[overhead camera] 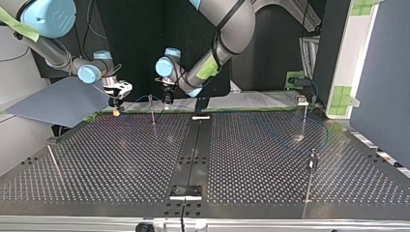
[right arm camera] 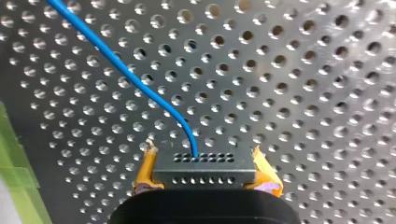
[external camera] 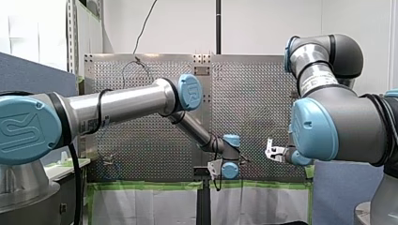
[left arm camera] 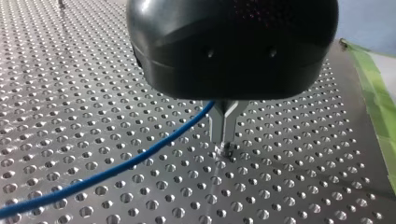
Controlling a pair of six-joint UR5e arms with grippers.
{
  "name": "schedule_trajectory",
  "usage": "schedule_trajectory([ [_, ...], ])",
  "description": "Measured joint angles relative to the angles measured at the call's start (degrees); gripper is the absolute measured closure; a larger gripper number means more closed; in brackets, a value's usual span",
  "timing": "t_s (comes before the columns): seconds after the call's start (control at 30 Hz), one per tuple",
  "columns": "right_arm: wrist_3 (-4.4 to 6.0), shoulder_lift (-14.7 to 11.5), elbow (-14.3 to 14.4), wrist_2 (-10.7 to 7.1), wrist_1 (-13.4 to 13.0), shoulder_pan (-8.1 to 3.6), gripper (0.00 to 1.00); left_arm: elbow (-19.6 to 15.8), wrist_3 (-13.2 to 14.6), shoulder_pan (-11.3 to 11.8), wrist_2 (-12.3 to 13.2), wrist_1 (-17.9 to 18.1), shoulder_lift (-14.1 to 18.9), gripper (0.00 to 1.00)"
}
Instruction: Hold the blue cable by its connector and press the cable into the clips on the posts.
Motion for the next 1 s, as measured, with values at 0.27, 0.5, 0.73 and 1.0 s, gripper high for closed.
schedule_trajectory([
  [0.27,0.05,1.22,-1.1,-0.14,0.25,0.26,1.0,3.25,-0.33,0.25,0.04,-2.43,-2.65,1.0],
  [0.5,0.06,1.29,-2.79,0.03,0.66,0.16,1.0,6.37,-0.34,1.13,0.05,-3.96,-3.05,1.0],
  [0.73,0.06,1.35,-3.91,0.62,0.72,-0.12,1.0,7.68,-0.34,1.98,0.4,-3.93,-3.06,1.0],
  [1.0,0.15,1.4,-4.54,0.41,0.48,-0.19,1.0,7.93,-0.34,2.85,0.83,-3.97,-3.07,1.0],
])
